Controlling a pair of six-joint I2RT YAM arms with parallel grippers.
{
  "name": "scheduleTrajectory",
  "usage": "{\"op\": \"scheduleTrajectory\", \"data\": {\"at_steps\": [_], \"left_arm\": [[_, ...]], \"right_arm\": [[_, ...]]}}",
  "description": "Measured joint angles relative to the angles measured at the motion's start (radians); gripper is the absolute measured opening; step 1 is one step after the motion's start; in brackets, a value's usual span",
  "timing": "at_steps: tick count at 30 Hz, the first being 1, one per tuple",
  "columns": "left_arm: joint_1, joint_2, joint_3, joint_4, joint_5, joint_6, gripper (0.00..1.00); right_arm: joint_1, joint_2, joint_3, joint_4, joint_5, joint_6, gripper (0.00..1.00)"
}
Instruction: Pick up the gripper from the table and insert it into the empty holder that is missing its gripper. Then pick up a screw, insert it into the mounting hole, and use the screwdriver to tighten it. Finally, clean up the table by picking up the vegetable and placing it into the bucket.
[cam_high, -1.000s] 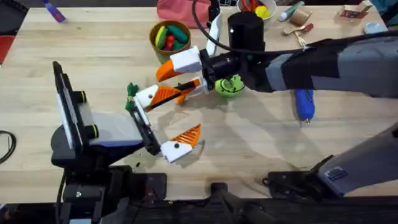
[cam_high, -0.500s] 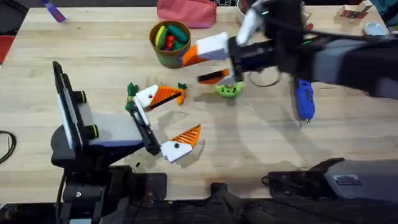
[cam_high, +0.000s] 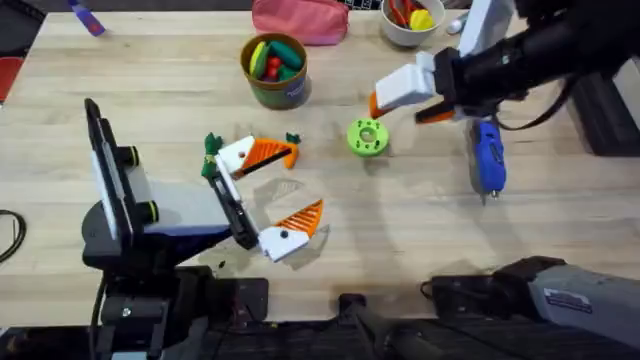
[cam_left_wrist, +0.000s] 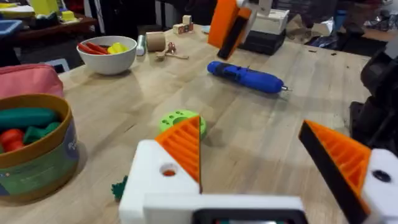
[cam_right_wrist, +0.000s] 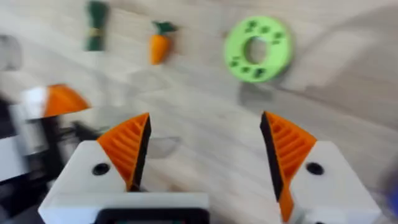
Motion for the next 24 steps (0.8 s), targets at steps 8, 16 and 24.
{"op": "scheduleTrajectory", "data": {"at_steps": [8, 16, 24], "left_arm": [[0.0, 0.0, 0.0, 0.0, 0.0, 0.0, 0.985], [0.0, 0.0, 0.0, 0.0, 0.0, 0.0, 0.986], [0.0, 0.0, 0.0, 0.0, 0.0, 0.0, 0.985]], "right_arm": [[0.137, 0.082, 0.097, -0.08, 0.344, -0.076, 0.951], [0.19, 0.26, 0.104, -0.057, 0.425, -0.083, 0.872], [0.198, 0.373, 0.104, -0.008, 0.439, -0.073, 0.746]]}}
